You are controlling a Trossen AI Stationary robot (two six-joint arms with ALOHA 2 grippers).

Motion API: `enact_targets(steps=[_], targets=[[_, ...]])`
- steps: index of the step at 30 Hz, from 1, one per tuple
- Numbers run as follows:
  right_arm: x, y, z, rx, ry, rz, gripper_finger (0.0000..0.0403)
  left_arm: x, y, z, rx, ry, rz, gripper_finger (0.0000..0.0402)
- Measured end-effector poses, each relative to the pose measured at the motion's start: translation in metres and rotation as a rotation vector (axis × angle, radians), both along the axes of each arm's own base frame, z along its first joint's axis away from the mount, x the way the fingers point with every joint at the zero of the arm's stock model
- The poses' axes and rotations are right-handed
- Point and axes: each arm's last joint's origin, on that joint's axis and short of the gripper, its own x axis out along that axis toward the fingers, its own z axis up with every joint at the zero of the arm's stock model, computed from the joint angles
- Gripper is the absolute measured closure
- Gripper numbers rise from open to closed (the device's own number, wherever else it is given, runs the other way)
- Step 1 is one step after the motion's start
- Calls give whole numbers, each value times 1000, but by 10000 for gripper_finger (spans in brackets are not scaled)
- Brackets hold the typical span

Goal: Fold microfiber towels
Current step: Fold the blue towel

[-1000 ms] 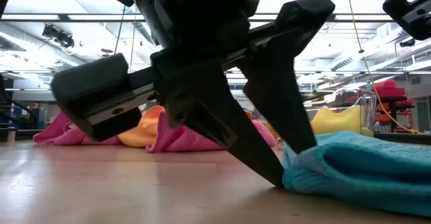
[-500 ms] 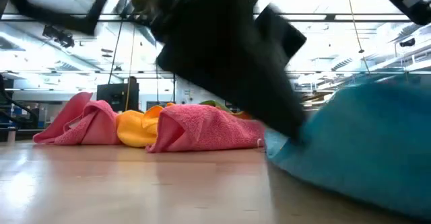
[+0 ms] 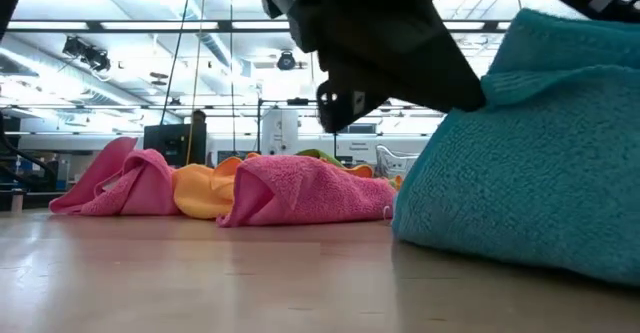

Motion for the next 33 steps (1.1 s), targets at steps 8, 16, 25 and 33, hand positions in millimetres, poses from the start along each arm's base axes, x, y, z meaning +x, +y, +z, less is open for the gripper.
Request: enact_targets(steps=[8,16,25,33], targets=[[9,2,-16,36,29,-64,166,1,9,-2,-112,107,158,395],[-6,22,-22,-91,-42,25,170,6,26,-3,-191,173,294,394],[-9,29,-53,-114,52,-26,162,4,35,-7,-209,251,371,394],[7,36,-81,-109,17,-43,153,2,36,-9,-216,294,409,394]])
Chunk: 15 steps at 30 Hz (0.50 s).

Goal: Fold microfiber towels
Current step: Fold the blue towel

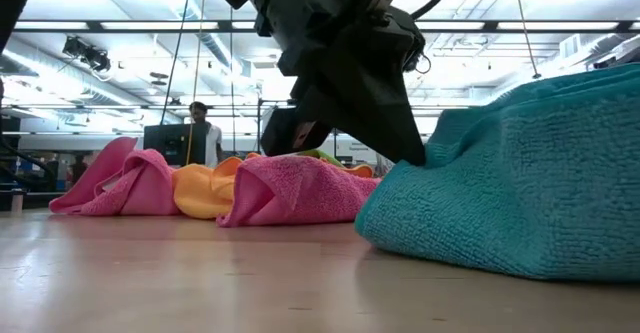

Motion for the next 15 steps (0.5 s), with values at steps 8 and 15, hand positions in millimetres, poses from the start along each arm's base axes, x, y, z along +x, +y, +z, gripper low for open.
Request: enact_targets(steps=[8,15], targets=[[21,-3,3,-84,-83,-81,153,0,1,-1,-5,14,34,394],[32,-9,7,-109,-116,-127,164,-1,1,-1,-12,22,47,393]])
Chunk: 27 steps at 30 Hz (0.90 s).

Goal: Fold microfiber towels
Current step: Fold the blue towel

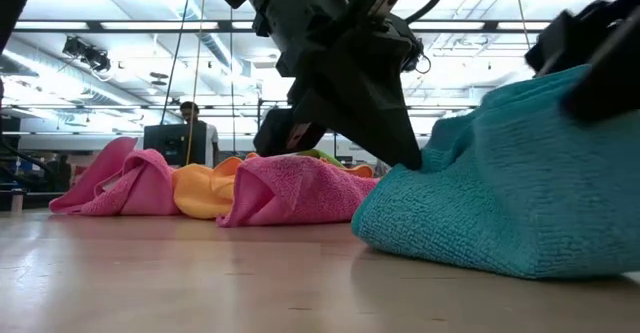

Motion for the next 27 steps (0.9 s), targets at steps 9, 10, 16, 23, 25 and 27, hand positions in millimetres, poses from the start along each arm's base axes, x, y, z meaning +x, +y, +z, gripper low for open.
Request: enact_targets(steps=[9,10,16,23,25,27], targets=[[-2,-1,-1,31,20,-16,269,-1,0,-1,14,5,-16,390],[-3,-1,0,33,21,-12,284,-1,0,-1,14,5,-16,389],[-7,-7,12,-21,54,25,357,-1,0,1,3,0,-33,397],[-2,-21,14,-85,117,63,362,-3,0,-1,14,30,-38,387],[0,-23,14,-96,131,85,362,-5,0,1,26,32,-54,386],[3,-27,13,-113,144,104,363,-8,-1,6,41,31,-79,382]])
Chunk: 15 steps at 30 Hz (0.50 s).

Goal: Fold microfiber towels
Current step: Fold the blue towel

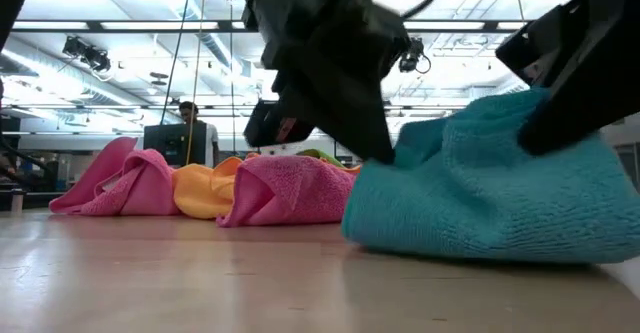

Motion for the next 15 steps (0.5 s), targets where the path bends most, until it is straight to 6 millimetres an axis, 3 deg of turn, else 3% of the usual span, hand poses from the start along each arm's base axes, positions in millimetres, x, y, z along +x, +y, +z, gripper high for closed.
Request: enact_targets(steps=[7,15], targets=[[6,-10,-2,-29,38,39,363,-15,6,20,121,20,-81,328],[9,-17,-1,-26,76,53,363,-18,7,19,173,29,-156,278]])
